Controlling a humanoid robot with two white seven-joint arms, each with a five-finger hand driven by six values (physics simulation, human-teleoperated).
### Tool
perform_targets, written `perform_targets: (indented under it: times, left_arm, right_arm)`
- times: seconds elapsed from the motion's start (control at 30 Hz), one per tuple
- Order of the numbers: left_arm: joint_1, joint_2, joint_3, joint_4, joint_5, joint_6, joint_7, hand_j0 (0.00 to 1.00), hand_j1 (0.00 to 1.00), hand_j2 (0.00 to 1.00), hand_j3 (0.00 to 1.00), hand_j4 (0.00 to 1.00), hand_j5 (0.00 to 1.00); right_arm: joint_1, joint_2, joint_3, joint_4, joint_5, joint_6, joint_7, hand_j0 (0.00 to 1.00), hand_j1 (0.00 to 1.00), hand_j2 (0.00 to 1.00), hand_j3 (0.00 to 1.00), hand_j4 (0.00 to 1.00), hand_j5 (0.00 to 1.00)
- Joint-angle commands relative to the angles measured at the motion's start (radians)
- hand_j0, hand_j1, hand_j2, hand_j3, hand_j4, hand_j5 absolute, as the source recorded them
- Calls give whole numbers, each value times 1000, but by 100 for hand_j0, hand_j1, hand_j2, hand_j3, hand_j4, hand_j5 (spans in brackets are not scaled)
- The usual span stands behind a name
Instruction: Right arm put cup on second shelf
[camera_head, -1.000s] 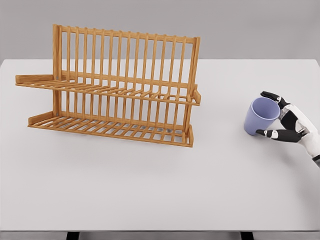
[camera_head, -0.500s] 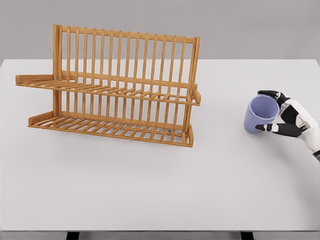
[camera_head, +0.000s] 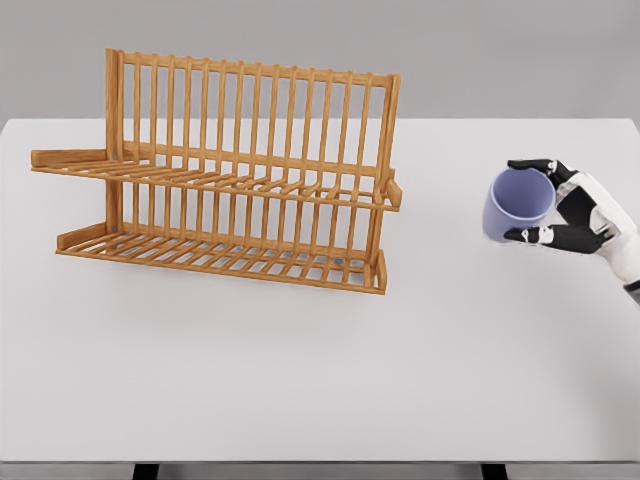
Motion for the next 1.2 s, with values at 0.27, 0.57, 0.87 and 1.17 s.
perform_targets:
  times: [0.27,0.57,0.87,1.17]
  left_arm:
    - [0,0,1,0,-1,1,0,100,100,100,100,100,100]
    - [0,0,0,0,0,1,0,100,100,100,100,100,100]
    - [0,0,0,0,0,-1,0,100,100,100,100,100,100]
    - [0,0,0,0,0,-1,0,100,100,100,100,100,100]
  right_arm:
    - [-21,3,2,-75,-4,3,0,66,66,66,66,66,66]
    - [-51,3,4,-171,-1,40,0,65,65,65,65,65,65]
    - [-109,6,7,-177,-3,43,0,65,65,65,65,65,65]
    - [-190,50,60,-186,16,74,0,65,65,65,65,65,65]
